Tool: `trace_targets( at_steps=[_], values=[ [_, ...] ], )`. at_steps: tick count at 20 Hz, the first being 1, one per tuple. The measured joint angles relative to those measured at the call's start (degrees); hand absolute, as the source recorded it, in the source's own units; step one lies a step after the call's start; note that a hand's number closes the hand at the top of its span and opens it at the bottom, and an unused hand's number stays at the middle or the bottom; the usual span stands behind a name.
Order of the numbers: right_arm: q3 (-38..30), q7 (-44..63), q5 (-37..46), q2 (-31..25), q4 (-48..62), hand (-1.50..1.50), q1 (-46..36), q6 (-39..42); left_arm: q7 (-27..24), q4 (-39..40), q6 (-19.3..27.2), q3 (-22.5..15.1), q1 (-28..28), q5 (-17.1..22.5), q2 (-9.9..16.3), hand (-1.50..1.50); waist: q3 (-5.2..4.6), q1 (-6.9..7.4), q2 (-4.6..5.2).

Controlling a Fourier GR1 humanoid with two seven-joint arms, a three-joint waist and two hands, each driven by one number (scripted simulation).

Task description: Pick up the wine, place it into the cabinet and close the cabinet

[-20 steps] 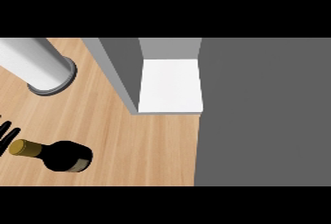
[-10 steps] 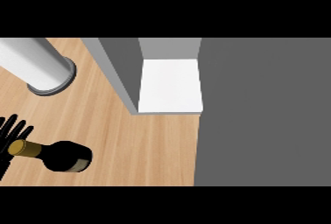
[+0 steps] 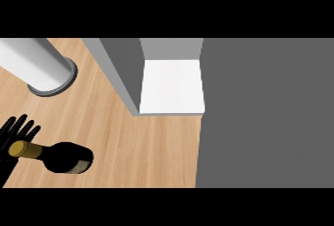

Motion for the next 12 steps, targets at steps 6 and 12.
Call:
trace_targets(
  at_steps=[6,12],
  values=[
    [0.14,-0.25,0.17,0.32,-0.21,-1.5,0.9,0.74,-4.82,4.8,-1.68,-0.97,-1.14,-4.27,-1.38,-1.5,0.01,0.01,-0.01],
    [-0.17,-0.74,0.31,0.91,-0.07,-1.5,0.88,1.21,-10.74,11.09,-2.79,-1.27,-2.78,-9.29,-1.53,-1.5,-0.01,0.05,0.01]
  ],
)
